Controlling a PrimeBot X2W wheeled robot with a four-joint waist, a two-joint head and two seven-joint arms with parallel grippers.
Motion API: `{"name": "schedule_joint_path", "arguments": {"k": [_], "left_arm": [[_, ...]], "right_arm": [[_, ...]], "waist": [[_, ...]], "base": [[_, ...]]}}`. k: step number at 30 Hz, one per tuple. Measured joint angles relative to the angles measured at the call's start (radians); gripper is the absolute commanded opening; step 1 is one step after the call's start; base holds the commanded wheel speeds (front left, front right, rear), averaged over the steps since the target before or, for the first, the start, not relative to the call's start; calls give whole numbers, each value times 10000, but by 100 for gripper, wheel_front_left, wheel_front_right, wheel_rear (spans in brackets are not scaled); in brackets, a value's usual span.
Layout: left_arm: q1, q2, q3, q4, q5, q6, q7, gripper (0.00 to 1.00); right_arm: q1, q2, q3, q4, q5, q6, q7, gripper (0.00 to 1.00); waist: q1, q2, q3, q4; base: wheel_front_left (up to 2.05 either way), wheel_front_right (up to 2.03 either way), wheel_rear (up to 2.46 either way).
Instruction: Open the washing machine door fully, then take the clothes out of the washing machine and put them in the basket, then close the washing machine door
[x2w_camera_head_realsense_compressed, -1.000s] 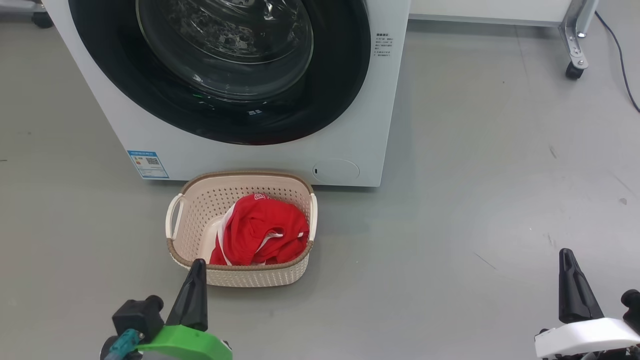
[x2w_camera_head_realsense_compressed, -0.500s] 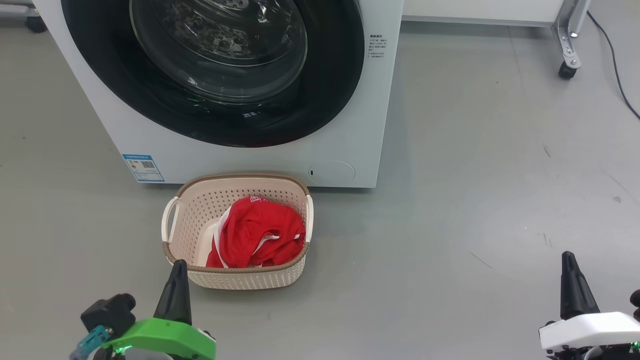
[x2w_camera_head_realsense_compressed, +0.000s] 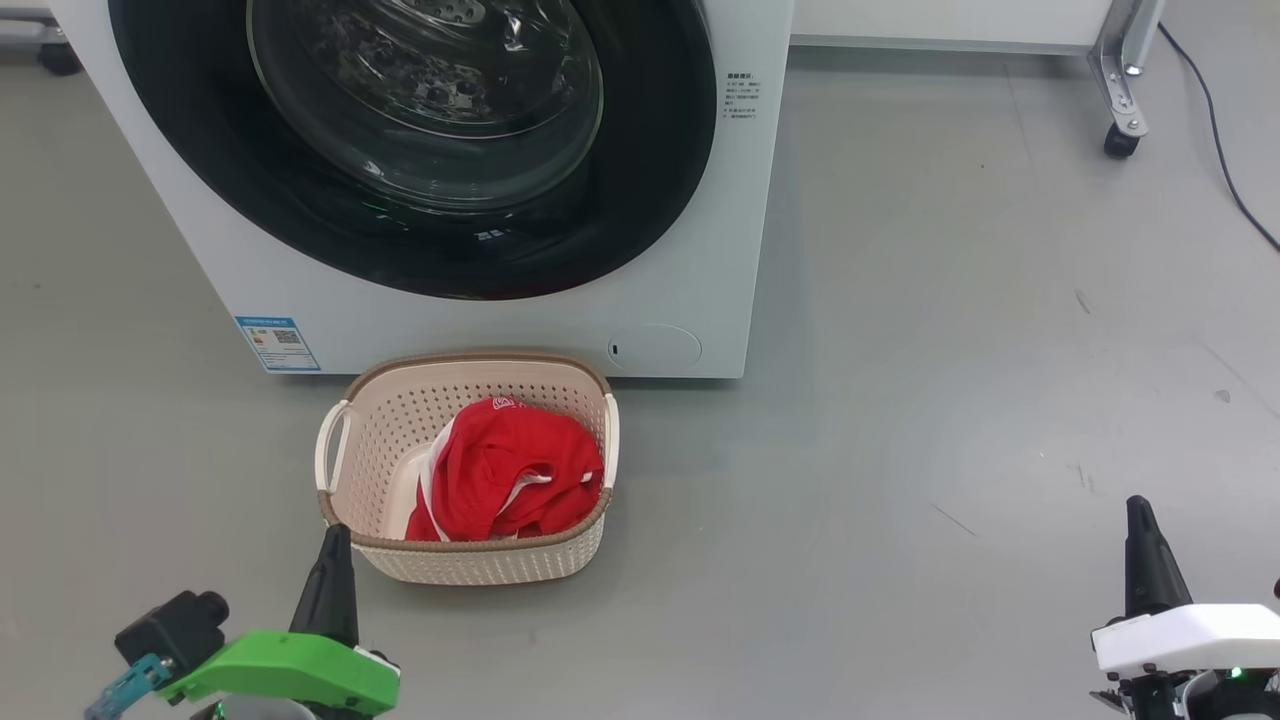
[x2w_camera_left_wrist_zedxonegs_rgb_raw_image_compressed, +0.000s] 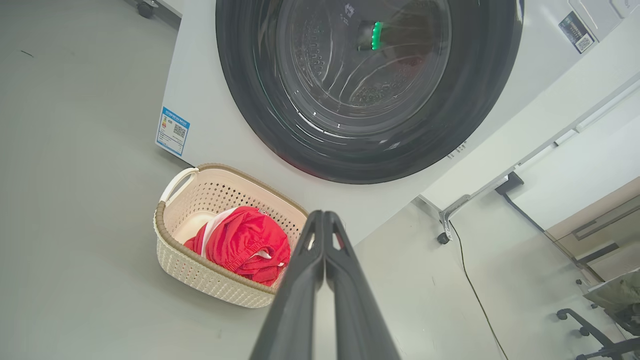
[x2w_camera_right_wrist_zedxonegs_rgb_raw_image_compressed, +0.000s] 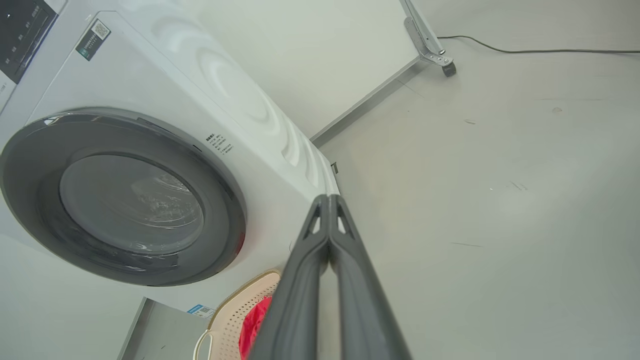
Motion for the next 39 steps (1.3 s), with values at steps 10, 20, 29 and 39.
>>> {"name": "schedule_joint_path", "arguments": {"k": [10, 20, 29, 39], "left_arm": [[-12, 69, 324, 23, -1354, -128, 332, 0], [-31, 155, 652, 82, -2702, -301, 694, 0], [-45, 207, 905, 115, -3754, -395, 903, 0], [-66, 247, 1204, 163, -4995, -566, 1241, 0]], "right_arm": [[-245, 115, -157, 263, 1300, 75, 393, 0], [-541, 226, -313, 527, 2587, 86, 759, 0], [-755, 286, -426, 715, 3509, 90, 1014, 0], [-1014, 391, -554, 945, 4671, 165, 1360, 0]], "waist": [[0, 0, -39, -99], [0, 0, -78, -198], [0, 0, -107, -271], [0, 0, -143, -361]], "base": [[0, 0, 0], [0, 0, 0], [0, 0, 0], [0, 0, 0]]}}
